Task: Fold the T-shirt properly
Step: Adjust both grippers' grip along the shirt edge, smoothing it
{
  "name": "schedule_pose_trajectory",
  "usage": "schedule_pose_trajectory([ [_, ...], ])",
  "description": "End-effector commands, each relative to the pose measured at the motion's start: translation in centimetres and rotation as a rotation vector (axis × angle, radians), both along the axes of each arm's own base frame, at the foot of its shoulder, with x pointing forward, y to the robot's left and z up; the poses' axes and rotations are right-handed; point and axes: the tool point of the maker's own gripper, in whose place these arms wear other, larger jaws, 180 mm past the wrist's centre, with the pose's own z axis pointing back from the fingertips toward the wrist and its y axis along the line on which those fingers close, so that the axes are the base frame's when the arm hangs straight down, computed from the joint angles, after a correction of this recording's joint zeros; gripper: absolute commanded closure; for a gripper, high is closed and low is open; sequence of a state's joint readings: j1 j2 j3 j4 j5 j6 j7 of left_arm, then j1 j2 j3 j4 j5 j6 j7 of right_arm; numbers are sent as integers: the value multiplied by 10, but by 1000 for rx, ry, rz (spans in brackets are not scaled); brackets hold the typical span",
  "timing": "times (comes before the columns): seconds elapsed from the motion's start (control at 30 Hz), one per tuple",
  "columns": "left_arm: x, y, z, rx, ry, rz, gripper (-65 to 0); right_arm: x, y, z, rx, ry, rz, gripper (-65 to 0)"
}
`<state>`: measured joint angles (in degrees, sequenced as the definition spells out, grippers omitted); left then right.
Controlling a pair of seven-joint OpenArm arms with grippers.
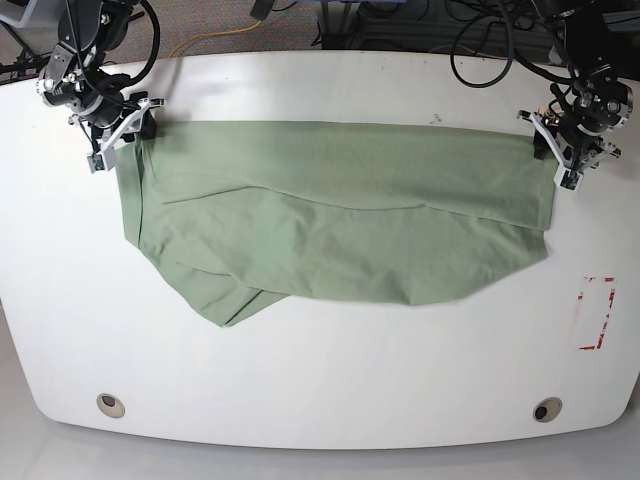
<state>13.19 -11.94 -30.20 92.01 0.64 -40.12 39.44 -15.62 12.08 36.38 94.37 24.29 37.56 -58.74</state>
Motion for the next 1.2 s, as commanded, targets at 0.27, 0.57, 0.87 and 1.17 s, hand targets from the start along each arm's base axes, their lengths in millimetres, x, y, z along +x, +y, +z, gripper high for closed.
schedule_pose_trajectory([
  [0.27,-22,7,1,42,37,-4,-19,2,-13,12,-42,-22,16,0],
  [0.57,-81,8,0,94,126,-26,-22,-36,-14,25,-129,19,80,0],
  [0.87,-92,6,3,108,141,-41,-162,-62,-13,17,-129,81,87,-287],
  [1.17,-61,-7,50,176,-2,-104,-264,-20,-2,66,-209,-95,149,-436],
])
